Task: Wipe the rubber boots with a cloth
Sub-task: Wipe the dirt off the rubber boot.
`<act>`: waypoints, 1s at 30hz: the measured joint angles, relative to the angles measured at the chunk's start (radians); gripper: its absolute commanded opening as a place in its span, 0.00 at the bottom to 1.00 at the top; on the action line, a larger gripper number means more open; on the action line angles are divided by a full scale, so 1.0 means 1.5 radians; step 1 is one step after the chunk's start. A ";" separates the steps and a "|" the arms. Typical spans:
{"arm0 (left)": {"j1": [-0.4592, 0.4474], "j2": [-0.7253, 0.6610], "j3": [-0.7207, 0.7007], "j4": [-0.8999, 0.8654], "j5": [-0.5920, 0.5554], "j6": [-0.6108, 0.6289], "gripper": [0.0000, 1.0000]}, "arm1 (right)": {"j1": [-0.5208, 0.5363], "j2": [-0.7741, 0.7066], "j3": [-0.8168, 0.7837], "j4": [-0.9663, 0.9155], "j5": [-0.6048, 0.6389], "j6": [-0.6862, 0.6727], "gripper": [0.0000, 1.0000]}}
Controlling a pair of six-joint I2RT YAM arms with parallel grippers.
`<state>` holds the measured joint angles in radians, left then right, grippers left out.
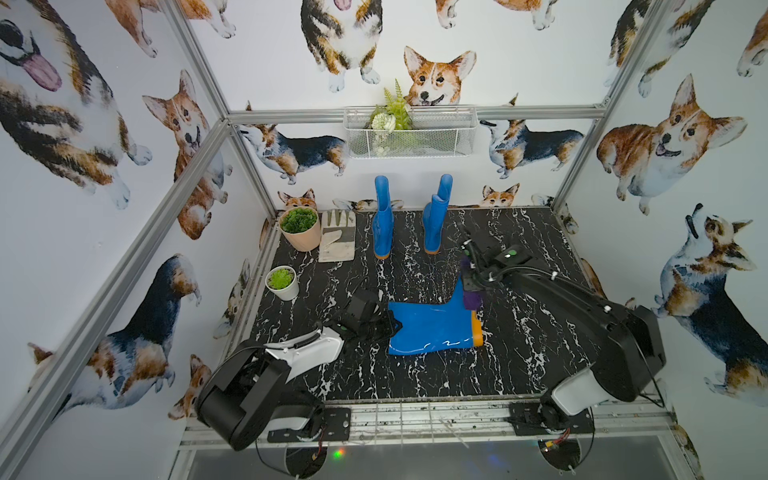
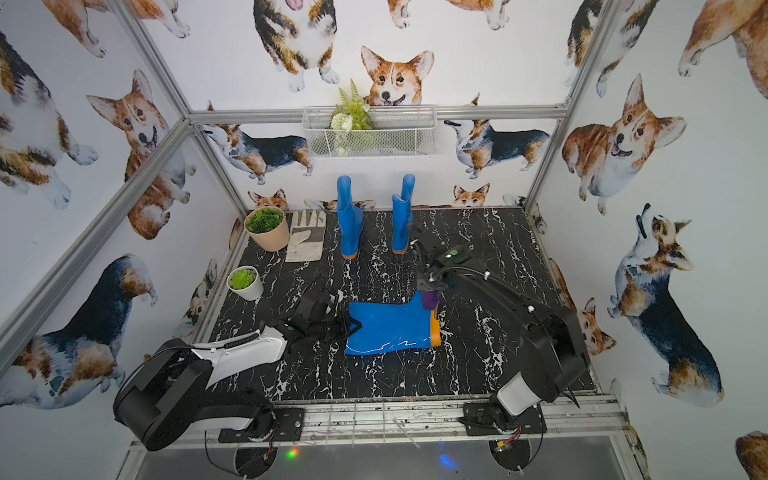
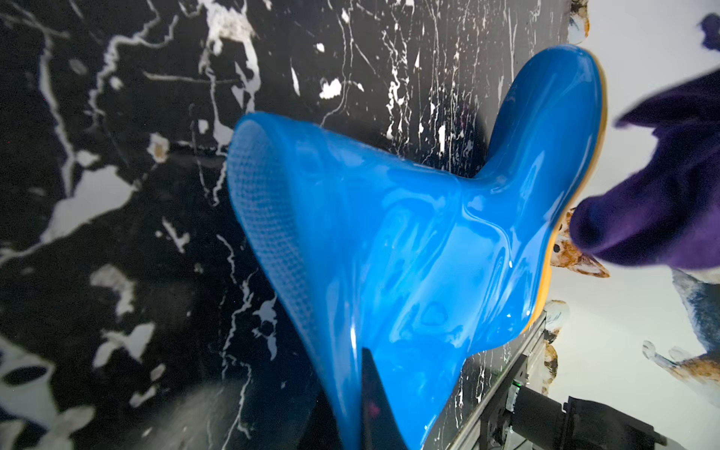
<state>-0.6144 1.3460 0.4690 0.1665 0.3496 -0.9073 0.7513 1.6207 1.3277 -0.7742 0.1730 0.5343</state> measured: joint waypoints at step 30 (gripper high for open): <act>-0.017 -0.008 -0.038 0.042 -0.047 -0.077 0.00 | 0.054 -0.067 -0.114 0.097 -0.074 0.111 0.00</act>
<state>-0.6392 1.3342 0.4122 0.2291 0.2790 -1.0225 0.8326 1.5200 1.1572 -0.6292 0.0616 0.7006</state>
